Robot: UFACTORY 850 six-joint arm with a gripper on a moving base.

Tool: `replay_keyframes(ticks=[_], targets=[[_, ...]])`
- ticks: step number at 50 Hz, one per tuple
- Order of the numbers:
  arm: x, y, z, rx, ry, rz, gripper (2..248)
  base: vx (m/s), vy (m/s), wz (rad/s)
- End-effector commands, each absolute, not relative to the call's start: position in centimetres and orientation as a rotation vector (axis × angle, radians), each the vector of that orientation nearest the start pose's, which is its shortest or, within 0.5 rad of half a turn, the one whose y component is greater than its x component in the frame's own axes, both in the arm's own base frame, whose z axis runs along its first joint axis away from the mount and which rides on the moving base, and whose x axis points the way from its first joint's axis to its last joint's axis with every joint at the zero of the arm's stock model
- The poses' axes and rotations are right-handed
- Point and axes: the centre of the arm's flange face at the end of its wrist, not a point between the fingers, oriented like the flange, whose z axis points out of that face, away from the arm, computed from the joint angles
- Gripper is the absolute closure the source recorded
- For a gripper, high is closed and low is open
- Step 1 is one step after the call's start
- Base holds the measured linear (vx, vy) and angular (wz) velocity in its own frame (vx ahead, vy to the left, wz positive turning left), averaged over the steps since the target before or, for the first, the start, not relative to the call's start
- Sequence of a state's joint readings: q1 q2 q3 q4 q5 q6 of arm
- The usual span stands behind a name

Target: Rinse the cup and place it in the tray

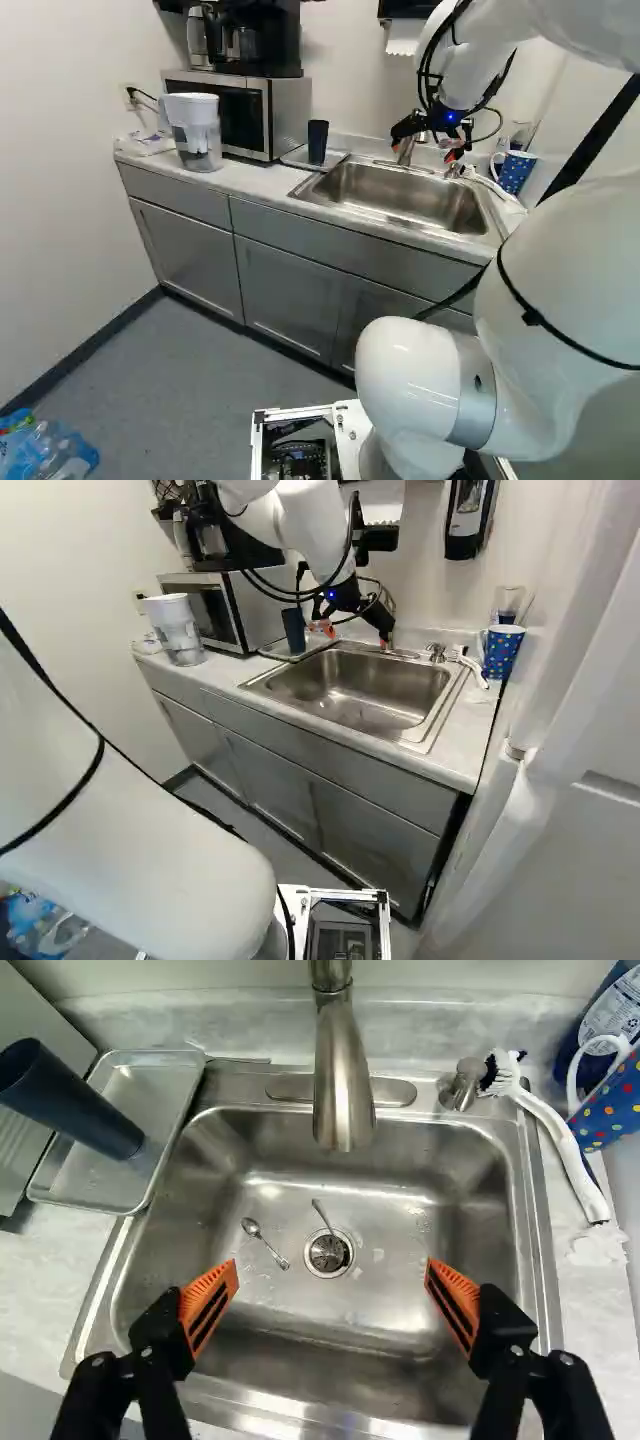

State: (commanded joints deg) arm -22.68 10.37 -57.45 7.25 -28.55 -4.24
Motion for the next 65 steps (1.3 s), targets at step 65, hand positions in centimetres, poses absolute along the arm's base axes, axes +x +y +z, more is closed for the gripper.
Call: replay_keyframes(ticks=[65], targets=[[40.62,-16.39,65.63,-2.955,0.617,-1.081,3,-0.019,0.029,0.002]])
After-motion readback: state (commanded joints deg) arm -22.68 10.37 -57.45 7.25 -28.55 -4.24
